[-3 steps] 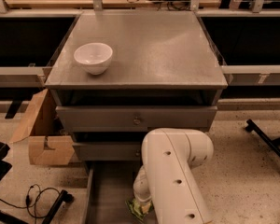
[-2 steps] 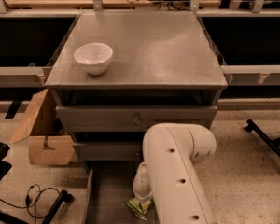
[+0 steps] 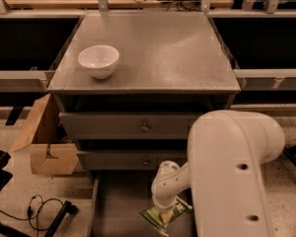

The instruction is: Pick green jalapeno chip bag from bottom drawer and place on counter

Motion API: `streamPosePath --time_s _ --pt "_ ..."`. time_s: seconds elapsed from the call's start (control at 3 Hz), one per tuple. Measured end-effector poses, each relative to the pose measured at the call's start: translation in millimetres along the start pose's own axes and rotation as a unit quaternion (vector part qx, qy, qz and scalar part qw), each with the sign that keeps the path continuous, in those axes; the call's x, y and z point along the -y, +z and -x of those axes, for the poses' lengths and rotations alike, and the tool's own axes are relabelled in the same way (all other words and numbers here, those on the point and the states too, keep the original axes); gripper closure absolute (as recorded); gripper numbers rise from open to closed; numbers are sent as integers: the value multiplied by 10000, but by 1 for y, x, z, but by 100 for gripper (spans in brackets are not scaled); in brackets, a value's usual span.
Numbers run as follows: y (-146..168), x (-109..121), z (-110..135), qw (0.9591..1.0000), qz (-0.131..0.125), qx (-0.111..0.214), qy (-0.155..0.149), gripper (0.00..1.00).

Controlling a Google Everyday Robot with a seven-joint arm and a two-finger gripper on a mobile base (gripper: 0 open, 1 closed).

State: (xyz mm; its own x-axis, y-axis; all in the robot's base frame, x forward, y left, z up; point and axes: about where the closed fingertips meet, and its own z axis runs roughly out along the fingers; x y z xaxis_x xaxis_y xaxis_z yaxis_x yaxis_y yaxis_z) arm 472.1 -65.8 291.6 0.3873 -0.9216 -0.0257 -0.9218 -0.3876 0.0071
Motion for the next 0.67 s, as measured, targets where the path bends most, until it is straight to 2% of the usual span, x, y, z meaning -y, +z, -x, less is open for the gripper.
streamPosePath --time_s 0.33,0.67 --pt "-69 -47 -10 9997 190 58 170 100" --pt "-176 -69 -33 9983 -170 226 504 100"
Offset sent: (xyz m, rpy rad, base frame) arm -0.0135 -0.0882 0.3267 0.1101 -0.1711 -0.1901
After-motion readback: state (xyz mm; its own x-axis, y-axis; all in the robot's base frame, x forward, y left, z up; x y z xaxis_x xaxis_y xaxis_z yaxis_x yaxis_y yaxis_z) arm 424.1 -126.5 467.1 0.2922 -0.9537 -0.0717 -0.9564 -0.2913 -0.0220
